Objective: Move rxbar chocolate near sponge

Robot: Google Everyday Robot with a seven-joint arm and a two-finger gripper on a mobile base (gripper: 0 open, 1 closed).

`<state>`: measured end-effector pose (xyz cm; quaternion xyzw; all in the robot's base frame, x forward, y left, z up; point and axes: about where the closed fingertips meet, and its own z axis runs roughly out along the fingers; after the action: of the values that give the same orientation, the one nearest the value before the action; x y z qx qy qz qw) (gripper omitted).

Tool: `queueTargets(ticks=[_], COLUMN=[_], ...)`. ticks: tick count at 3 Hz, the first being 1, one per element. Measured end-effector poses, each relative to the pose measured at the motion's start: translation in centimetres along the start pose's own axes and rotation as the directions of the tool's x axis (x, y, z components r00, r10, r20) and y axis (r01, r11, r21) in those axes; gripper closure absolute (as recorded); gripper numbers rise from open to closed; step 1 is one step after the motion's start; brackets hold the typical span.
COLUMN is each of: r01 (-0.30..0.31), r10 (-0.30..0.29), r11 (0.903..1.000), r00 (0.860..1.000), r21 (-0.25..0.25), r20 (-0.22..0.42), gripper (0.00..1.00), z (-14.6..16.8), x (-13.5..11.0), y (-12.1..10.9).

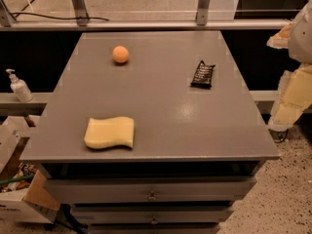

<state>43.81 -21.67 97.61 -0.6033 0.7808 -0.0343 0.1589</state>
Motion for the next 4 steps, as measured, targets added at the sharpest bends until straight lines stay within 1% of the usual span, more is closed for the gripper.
queueTargets(ticks=[1, 2, 3, 4], r01=[0.009, 0.015, -0.005, -0.058], r10=[-0.009, -0.016, 0.003, 0.057], r11=[0.9998, 0.9995, 0.9996, 0.9982], r00=[1.000, 0.999, 0.998, 0.994], r21=[0.015, 0.029, 0.028, 0.013], r20=[0.009, 0.034, 0.063, 0.094], gripper=[0.00, 0.00, 0.00, 0.00], z=[0.2, 2.2, 5.4, 8.1], x=[-0.2, -0.9, -1.7, -2.1], y=[-0.5, -1.9, -4.6, -7.6])
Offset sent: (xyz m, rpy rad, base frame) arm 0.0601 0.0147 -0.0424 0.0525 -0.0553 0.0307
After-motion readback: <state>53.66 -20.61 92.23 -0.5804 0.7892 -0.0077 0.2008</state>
